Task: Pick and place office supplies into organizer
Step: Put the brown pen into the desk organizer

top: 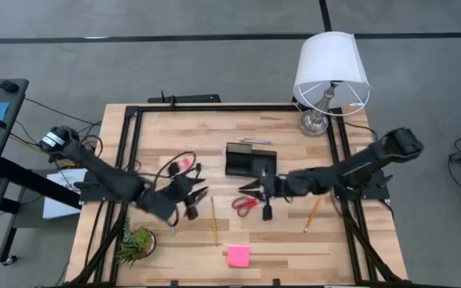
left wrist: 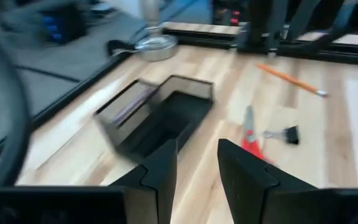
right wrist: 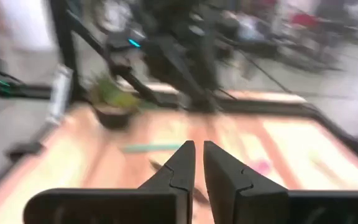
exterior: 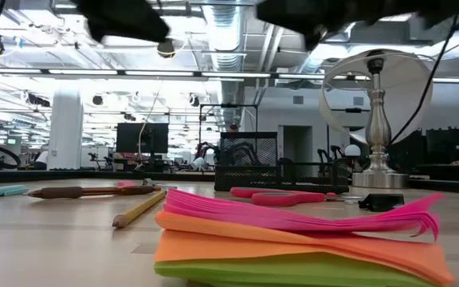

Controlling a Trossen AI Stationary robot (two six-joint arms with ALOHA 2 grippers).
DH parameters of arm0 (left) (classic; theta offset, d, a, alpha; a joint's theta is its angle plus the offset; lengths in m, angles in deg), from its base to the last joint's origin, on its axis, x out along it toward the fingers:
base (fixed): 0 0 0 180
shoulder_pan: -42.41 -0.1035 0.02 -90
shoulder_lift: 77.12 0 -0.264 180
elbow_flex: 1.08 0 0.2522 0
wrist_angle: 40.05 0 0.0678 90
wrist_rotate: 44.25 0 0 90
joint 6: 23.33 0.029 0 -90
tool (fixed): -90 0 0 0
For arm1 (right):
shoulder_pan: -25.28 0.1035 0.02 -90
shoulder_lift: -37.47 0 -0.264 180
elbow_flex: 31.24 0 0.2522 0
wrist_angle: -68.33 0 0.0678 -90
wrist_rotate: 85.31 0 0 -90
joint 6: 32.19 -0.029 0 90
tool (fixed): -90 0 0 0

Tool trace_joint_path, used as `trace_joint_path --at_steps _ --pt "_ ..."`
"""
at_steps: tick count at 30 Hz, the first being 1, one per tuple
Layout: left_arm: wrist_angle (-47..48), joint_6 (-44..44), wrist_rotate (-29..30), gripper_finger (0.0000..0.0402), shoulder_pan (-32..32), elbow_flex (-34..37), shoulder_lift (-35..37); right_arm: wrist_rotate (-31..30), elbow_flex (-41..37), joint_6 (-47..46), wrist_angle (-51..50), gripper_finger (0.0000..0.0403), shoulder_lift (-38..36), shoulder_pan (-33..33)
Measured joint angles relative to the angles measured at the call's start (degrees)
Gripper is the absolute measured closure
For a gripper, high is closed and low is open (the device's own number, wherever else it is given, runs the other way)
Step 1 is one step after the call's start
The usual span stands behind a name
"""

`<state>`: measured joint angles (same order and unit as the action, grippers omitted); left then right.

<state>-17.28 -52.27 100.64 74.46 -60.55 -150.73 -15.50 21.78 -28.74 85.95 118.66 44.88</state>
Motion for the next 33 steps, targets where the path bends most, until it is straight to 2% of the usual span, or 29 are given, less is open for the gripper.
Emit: trace_joint_path --at_steps 2,5,7,10,13,17,21,26,29,33 --pt "8.1 -8.8 5.5 0.0291 4.2 0.0 0.0 -6.5 0.0 -0.9 -6.5 0.0368 -2.2 3.3" --pt "22.5 -23.6 11.9 0.0291 9.7 0.0 0.0 -11.6 -0.3 -2.7 -12.4 0.0363 -3.5 7.3" --pt "33.1 -36.1 16.1 0.0291 11.8 0.0 -0.1 -12.9 -1.8 -2.9 -11.1 0.0361 -3.6 8.7" --pt "41.9 -51.7 15.8 0.0291 13.2 1.2 0.0 -12.9 -6.6 -3.0 -1.9 0.0359 -3.2 8.9" --pt "35.0 -55.0 13.0 0.0291 13.7 5.9 -0.8 -12.6 -13.5 -3.0 11.9 0.0359 -1.7 7.7" --pt "9.3 -47.1 12.6 0.0291 13.4 14.4 -3.7 -9.7 -20.8 -7.3 30.5 0.0359 4.3 5.0" --pt "-12.9 -40.6 14.3 0.0291 12.1 20.5 -9.2 -6.2 -22.0 -9.2 45.1 0.0358 13.0 4.3" --pt "-19.6 -40.5 12.6 0.0291 8.2 21.2 -16.5 -4.8 -19.3 -6.2 53.5 0.0359 22.7 4.1" --pt "-22.0 -39.0 5.2 0.0291 5.4 20.5 -19.7 -4.6 -17.9 -6.5 54.8 0.0359 26.0 3.2" --pt "-21.6 -32.5 -8.3 0.0291 3.4 18.5 -20.2 -2.6 -17.2 -6.5 54.8 0.0359 26.9 1.9"
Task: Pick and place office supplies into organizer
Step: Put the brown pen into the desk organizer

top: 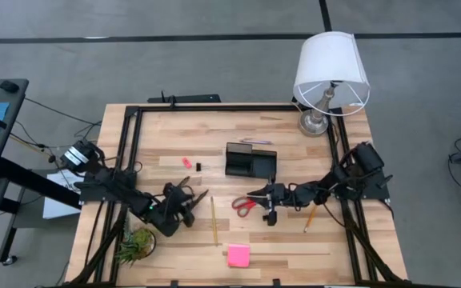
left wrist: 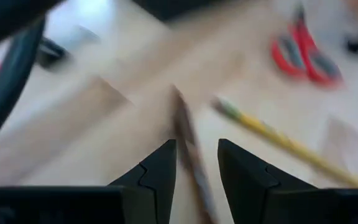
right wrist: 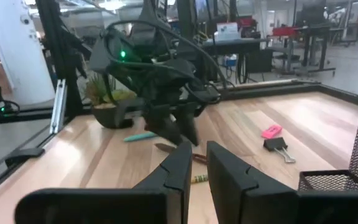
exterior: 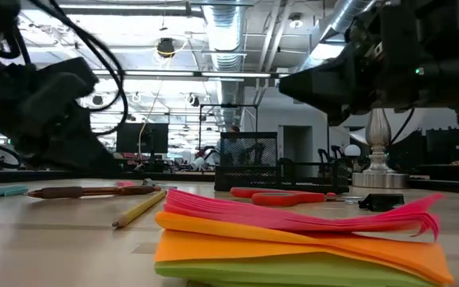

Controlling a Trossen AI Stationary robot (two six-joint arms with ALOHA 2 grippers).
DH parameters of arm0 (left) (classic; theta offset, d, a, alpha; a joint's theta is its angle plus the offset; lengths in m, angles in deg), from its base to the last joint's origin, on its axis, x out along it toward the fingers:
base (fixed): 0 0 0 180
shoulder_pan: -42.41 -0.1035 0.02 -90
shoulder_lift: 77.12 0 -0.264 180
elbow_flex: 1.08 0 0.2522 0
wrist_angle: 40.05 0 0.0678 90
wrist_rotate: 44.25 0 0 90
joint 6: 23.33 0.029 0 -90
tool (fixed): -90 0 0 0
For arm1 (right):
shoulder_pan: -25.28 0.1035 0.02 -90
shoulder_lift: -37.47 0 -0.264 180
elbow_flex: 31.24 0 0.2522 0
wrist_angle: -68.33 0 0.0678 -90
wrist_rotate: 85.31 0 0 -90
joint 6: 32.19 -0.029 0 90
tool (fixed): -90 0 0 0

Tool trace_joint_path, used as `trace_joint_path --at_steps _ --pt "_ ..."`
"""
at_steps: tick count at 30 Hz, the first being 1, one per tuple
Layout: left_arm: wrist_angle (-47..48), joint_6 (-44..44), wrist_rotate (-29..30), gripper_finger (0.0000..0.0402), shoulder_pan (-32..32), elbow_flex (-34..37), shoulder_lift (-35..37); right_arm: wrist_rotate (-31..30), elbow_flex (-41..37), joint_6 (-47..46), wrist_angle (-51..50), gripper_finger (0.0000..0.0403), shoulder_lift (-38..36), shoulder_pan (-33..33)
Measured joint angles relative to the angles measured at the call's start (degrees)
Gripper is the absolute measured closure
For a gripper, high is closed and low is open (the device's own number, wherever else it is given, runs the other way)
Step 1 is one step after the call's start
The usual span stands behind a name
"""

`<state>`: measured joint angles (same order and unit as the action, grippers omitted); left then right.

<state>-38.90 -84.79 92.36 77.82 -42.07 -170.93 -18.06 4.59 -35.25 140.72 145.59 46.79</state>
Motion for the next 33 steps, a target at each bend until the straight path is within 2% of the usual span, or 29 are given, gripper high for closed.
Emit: trace_joint_path --at_steps 4,8,11,14,24,33 --pt "1.5 3.5 -5.7 0.0291 0.2 -1.6 2.4 2.9 0.0 0.0 0.1 0.0359 -0.2 -1.2" --pt "14.3 0.6 -10.2 0.0291 0.2 -4.2 4.9 3.4 0.0 0.0 0.1 0.0359 -0.2 -2.5" --pt "23.7 -2.7 -10.5 0.0291 0.9 -6.6 5.4 4.1 0.0 0.0 0.0 0.0359 -0.2 -3.3" --pt "28.7 -5.0 -10.4 0.0291 1.5 -8.4 5.4 6.8 0.0 0.0 0.0 0.0359 -0.2 -4.3" --pt "28.2 -8.8 -12.8 0.0291 2.7 -8.2 5.3 10.9 0.0 -0.4 0.0 0.0359 -0.2 -6.2" --pt "24.6 -8.9 -11.1 0.0291 2.9 -8.3 0.0 10.9 0.0 -0.4 -0.4 0.0359 -0.2 -6.2"
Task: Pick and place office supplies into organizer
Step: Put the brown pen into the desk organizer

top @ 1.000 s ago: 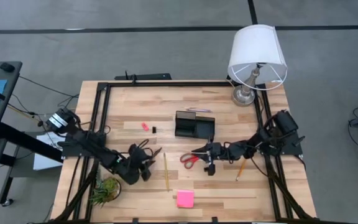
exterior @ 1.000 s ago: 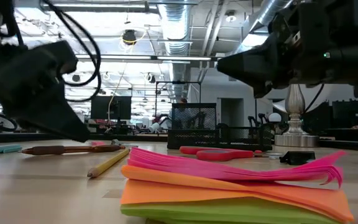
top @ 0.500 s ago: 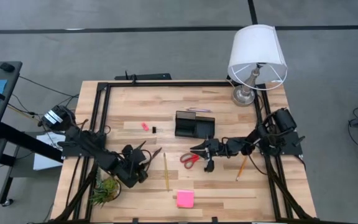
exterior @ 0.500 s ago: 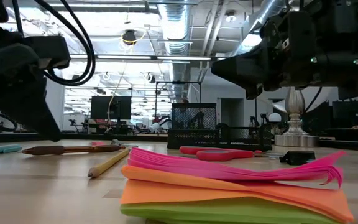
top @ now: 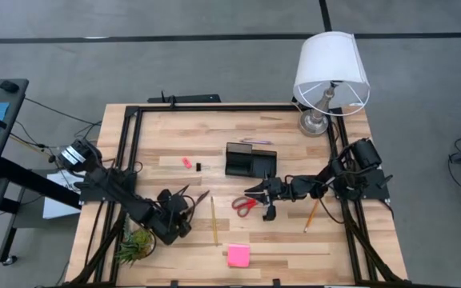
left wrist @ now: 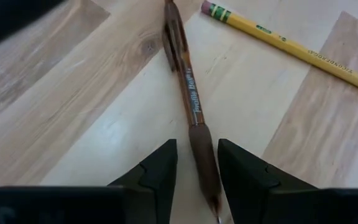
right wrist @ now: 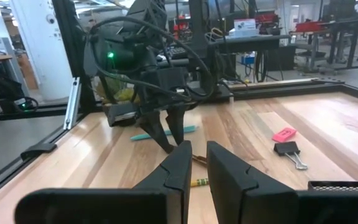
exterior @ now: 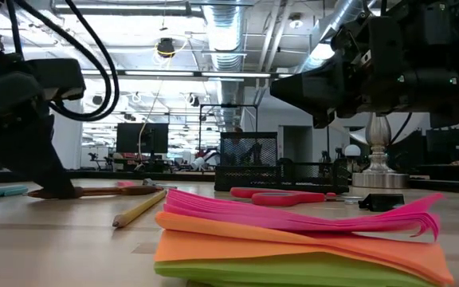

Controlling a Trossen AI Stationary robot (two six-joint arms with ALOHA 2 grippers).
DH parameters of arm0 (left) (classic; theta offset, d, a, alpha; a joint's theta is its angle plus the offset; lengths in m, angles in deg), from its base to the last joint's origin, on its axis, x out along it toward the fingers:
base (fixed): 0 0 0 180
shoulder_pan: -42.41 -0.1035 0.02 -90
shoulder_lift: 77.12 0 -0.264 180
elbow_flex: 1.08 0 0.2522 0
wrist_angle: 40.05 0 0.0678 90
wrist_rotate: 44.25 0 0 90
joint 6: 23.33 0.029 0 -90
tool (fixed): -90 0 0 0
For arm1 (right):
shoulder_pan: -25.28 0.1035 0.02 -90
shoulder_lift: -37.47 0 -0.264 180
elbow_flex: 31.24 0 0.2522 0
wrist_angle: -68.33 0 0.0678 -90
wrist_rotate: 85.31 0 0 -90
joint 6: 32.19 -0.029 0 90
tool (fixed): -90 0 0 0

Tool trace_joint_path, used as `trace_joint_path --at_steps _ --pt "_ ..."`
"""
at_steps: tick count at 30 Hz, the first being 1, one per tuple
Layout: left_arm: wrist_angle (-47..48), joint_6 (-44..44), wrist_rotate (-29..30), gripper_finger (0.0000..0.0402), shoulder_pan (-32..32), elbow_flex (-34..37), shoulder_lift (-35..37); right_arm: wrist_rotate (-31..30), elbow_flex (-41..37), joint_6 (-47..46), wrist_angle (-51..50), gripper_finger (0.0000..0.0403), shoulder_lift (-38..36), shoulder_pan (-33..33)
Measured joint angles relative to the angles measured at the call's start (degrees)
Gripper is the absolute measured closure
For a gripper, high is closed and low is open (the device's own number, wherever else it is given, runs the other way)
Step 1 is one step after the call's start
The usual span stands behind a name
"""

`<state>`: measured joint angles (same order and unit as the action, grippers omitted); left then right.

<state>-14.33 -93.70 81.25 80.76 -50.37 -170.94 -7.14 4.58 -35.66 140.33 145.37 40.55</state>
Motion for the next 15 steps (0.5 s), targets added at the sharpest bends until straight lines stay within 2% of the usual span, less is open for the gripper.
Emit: trace_joint_path --at_steps 10,12,15 --pt "-0.7 -2.4 1.5 0.0295 -0.5 -0.1 -2.4 0.0 0.0 -0.2 0.0 0.0359 0.0 0.0" --pt "-0.2 -4.6 1.2 0.0309 -0.8 -0.1 -2.4 0.0 0.0 -0.2 0.0 0.0359 0.0 0.0" --pt "0.8 -6.6 0.8 0.0359 -1.0 -0.1 -2.4 0.0 0.0 -0.2 0.0 0.0359 0.0 0.0"
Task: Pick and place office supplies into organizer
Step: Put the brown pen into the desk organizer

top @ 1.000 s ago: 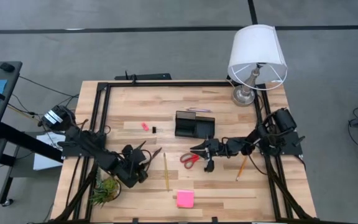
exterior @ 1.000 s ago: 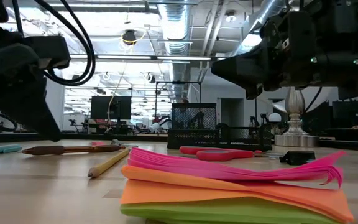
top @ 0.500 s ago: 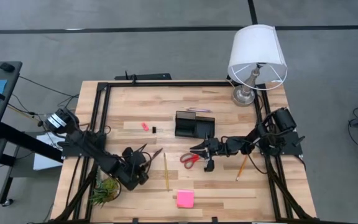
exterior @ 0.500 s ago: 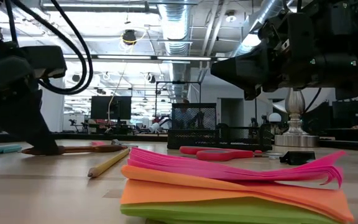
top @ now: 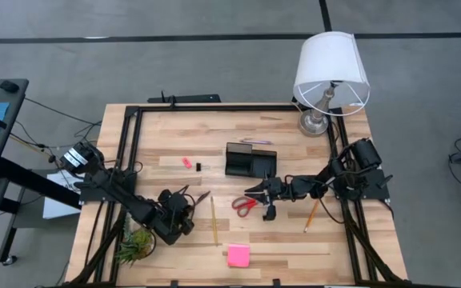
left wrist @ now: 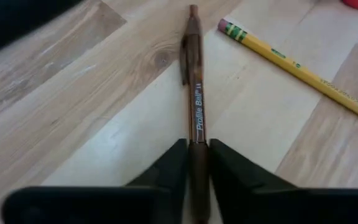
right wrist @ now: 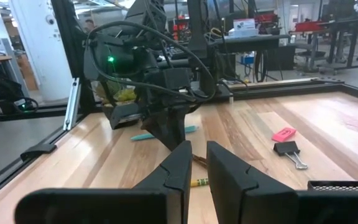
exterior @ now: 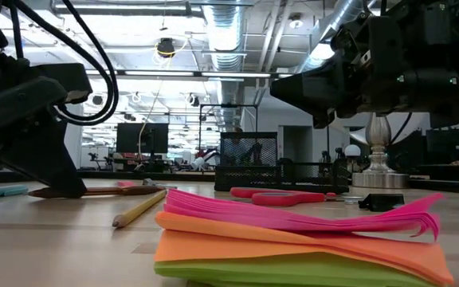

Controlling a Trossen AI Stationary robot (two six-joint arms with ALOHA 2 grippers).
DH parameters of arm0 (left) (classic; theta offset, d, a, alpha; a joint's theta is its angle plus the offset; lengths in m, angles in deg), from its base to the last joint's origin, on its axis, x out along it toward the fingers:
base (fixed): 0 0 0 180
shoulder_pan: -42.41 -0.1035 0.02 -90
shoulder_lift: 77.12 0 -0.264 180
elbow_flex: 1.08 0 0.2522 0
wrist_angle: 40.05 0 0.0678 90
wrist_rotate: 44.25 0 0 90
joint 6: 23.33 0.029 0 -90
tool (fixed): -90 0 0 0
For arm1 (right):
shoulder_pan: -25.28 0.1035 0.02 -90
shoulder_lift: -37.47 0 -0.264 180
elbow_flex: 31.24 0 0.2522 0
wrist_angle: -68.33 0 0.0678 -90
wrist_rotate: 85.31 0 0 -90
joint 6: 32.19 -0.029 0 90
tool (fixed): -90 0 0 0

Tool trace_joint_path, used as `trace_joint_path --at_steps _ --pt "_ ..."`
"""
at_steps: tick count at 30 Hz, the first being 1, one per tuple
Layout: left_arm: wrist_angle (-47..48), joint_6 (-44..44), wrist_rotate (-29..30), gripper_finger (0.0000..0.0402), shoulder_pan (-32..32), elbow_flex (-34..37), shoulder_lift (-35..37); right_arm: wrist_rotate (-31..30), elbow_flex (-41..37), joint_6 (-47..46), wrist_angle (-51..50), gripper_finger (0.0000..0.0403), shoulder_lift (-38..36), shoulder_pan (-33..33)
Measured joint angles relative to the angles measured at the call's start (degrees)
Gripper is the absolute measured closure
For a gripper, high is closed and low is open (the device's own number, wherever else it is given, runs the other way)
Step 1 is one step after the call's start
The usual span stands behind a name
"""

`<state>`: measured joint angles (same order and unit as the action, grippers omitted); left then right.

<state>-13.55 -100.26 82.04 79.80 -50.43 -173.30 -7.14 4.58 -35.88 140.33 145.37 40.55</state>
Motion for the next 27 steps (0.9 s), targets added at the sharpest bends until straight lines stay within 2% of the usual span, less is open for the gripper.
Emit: trace_joint_path --at_steps 2,6,10,13,16,20,23,27 --pt "0.1 0.0 0.1 0.0383 0.0 0.0 0.0 0.0 0.0 -0.6 0.0 0.0359 0.0 0.0" --pt "1.1 0.6 0.5 0.0382 -0.4 -1.6 0.3 1.9 0.0 -4.2 0.0 0.0359 0.0 0.4" --pt "6.9 8.1 0.7 0.0384 -2.9 -6.8 2.2 9.5 0.1 -8.6 -2.5 0.0359 0.2 3.2" --pt "14.5 17.1 2.1 0.0385 -6.7 -13.9 4.4 10.8 0.7 -9.9 -6.8 0.0359 0.2 7.2" --pt "24.5 28.9 2.6 0.0385 -11.9 -22.7 4.5 9.1 1.8 -9.7 -11.3 0.0359 0.2 11.1" --pt "33.6 48.1 2.3 0.0386 -19.8 -35.2 4.2 4.1 3.8 -3.9 -15.5 0.0359 0.2 14.0" --pt "35.1 66.1 2.9 0.0386 -24.8 -42.4 4.1 2.9 4.8 -3.7 -16.1 0.0359 0.2 13.9" --pt "36.0 90.3 3.6 0.0386 -30.1 -48.2 4.1 2.7 5.0 -3.9 -18.1 0.0359 0.2 13.9"
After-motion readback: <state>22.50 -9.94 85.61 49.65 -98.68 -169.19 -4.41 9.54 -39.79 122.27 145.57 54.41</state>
